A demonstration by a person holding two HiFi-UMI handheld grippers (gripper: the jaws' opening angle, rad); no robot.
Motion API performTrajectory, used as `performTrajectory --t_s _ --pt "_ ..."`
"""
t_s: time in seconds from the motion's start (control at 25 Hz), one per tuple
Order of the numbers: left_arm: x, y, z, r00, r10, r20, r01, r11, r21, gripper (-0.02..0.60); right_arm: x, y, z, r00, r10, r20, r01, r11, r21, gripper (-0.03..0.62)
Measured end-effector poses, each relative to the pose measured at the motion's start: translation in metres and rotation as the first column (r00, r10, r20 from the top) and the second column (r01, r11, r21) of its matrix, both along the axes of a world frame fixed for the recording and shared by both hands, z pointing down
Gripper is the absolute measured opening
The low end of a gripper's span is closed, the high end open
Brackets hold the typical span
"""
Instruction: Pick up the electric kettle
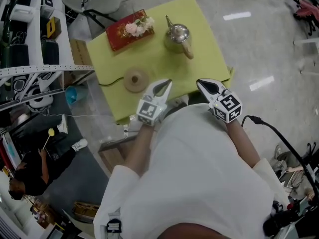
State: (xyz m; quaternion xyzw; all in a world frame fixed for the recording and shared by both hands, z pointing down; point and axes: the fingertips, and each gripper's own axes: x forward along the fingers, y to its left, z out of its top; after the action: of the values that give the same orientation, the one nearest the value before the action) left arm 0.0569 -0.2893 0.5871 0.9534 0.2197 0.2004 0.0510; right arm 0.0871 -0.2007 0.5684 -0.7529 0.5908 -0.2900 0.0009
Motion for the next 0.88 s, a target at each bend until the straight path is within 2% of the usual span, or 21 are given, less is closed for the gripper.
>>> performTrajectory --t_s 0.28,0.52,0.88 --pt "-0.02 -0.002 0.007 1.0 0.001 0.02 -0.001 1.0 -0.004 0.002 -0.007 0.018 0.001 0.999 0.049 -0.017 -0.049 0.998 -0.026 0.005" --pt "-0.026 0.002 -0.005 1.0 -0.006 -0.001 0.006 1.0 -0.011 0.002 0.005 0.037 -0.007 0.995 0.087 -0.041 -0.088 0.996 -0.015 0.005" --pt "-0.025 0.019 -0.017 0.993 -0.111 -0.028 0.111 0.994 0.009 0.002 0.014 0.052 -0.02 0.999 0.018 -0.051 -0.016 0.999 0.041 0.005"
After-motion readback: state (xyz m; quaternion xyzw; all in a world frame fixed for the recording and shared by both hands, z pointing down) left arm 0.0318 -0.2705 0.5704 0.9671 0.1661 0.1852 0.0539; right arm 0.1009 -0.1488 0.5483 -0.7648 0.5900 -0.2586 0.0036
